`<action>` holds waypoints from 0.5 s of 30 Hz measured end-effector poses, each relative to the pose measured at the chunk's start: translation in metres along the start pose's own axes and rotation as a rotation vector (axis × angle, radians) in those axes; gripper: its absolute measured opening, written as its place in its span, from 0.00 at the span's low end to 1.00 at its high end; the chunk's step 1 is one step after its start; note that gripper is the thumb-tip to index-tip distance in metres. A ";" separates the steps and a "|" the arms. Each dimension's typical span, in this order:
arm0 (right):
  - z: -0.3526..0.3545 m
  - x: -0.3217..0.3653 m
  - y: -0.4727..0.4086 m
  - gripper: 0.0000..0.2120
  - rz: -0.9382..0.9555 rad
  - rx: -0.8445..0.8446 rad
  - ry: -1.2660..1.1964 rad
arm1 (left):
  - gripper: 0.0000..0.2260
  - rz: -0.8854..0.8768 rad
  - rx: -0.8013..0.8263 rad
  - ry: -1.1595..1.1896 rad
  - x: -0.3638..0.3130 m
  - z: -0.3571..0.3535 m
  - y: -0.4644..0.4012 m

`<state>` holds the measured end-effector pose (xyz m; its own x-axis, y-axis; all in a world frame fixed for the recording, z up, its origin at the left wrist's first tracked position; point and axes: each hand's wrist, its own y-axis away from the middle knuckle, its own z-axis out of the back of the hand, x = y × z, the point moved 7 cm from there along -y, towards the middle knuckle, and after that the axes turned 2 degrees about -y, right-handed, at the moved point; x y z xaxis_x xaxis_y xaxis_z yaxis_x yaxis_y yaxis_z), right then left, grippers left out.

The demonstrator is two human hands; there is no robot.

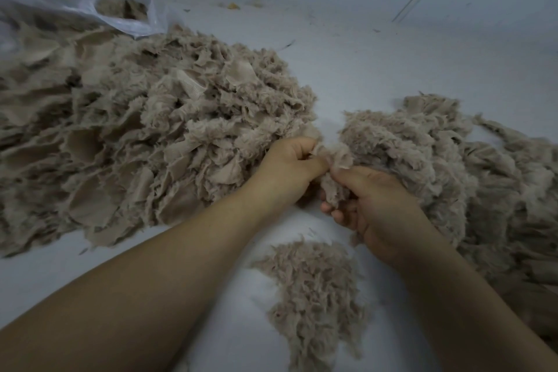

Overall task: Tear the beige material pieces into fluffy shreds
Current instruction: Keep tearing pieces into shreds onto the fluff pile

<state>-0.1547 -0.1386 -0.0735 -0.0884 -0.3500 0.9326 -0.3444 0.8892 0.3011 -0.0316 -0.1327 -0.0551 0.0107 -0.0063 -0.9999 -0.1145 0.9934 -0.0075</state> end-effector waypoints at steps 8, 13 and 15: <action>-0.001 -0.001 -0.001 0.16 0.012 0.051 0.021 | 0.06 -0.008 0.139 -0.093 -0.002 -0.001 -0.001; 0.001 -0.003 -0.002 0.12 -0.005 0.031 0.053 | 0.12 0.018 -0.073 0.048 0.004 0.013 -0.005; 0.003 -0.004 -0.002 0.08 -0.008 -0.004 0.029 | 0.13 0.038 -0.142 0.069 0.006 0.019 -0.005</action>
<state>-0.1564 -0.1402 -0.0789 -0.0587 -0.3485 0.9355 -0.3415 0.8876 0.3092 -0.0124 -0.1359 -0.0612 -0.0641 0.0179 -0.9978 -0.2530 0.9669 0.0336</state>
